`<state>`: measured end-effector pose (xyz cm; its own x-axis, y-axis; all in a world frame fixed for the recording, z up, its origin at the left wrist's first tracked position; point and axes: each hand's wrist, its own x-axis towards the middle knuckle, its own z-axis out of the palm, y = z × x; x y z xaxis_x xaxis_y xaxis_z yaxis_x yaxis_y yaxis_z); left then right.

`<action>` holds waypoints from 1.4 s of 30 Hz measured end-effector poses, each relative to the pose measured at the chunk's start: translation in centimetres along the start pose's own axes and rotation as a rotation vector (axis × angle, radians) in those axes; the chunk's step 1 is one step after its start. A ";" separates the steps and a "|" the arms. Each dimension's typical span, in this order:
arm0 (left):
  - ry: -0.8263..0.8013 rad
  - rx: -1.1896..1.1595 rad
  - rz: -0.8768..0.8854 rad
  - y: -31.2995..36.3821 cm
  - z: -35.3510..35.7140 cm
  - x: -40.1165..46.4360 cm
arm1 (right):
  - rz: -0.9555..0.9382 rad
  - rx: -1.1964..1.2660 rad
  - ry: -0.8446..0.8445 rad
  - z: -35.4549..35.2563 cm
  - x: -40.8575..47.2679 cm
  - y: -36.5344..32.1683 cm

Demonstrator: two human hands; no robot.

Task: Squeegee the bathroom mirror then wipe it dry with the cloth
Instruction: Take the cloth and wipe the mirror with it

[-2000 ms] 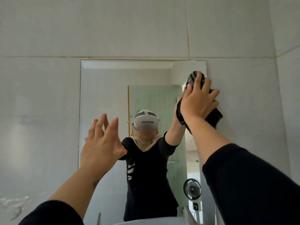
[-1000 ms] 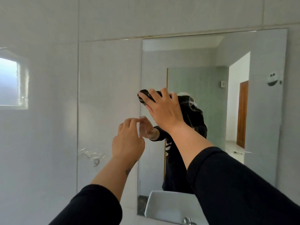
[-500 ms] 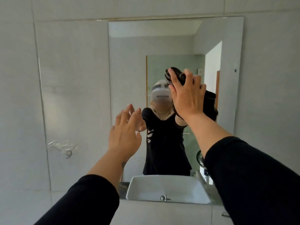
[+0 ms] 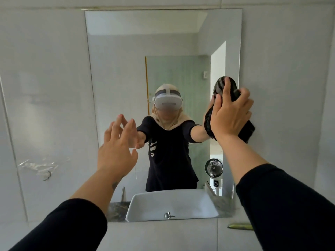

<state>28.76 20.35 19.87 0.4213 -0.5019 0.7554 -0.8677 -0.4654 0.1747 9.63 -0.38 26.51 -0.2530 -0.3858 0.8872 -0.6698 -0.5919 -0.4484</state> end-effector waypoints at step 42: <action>-0.128 -0.002 -0.066 -6.1 1.5 -8.5 | -0.939 -0.001 -0.085 4.4 -20.5 -8.6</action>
<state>30.91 26.33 11.45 0.5074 -0.5593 0.6555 -0.8376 -0.4989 0.2227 23.61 9.51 11.69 0.4422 0.1984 0.8747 -0.5744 -0.6863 0.4461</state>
